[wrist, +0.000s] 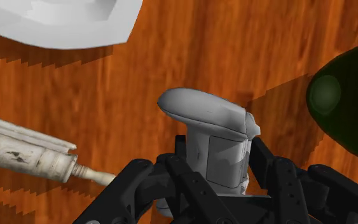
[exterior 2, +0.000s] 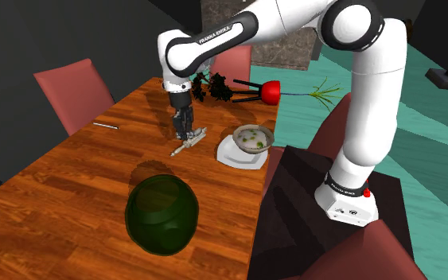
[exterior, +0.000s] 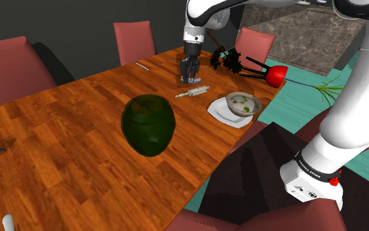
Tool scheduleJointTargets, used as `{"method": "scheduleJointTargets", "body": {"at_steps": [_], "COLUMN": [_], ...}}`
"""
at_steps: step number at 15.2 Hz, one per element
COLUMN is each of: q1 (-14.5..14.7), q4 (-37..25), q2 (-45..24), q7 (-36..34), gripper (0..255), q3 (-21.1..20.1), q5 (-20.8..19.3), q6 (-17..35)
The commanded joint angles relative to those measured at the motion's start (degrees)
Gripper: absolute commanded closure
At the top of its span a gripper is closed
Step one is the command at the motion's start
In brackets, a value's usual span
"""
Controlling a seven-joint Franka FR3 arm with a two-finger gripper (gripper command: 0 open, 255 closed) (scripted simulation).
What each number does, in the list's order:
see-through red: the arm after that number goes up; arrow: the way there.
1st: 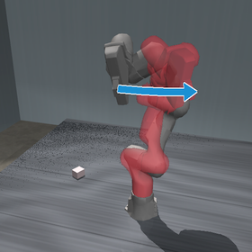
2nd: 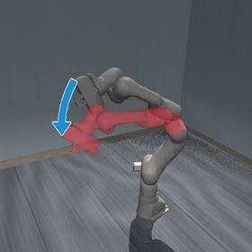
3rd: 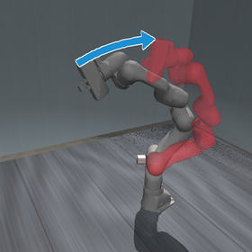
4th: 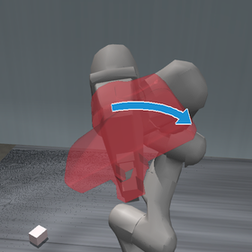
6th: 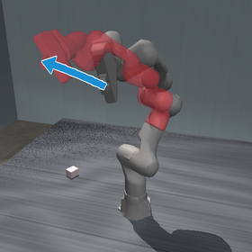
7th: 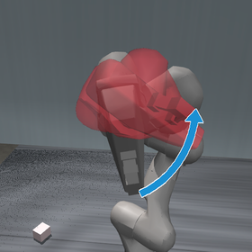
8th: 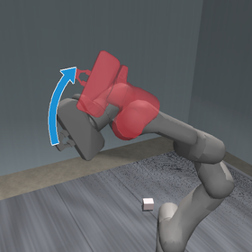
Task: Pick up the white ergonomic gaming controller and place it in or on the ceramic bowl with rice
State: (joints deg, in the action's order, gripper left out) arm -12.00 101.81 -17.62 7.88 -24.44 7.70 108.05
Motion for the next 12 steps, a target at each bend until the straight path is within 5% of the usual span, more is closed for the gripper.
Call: {"method": "scheduleJointTargets", "body": {"at_steps": [1, 12], "q1": [-1.95, -9.91], "q4": [5.05, 24.83], "q2": [3.69, 21.1], "q7": [2.75, 18.22], "gripper": [255, 255], "q3": [0.32, 5.52], "q5": [1.34, 5.68], "q6": [1.12, 1.5]}}
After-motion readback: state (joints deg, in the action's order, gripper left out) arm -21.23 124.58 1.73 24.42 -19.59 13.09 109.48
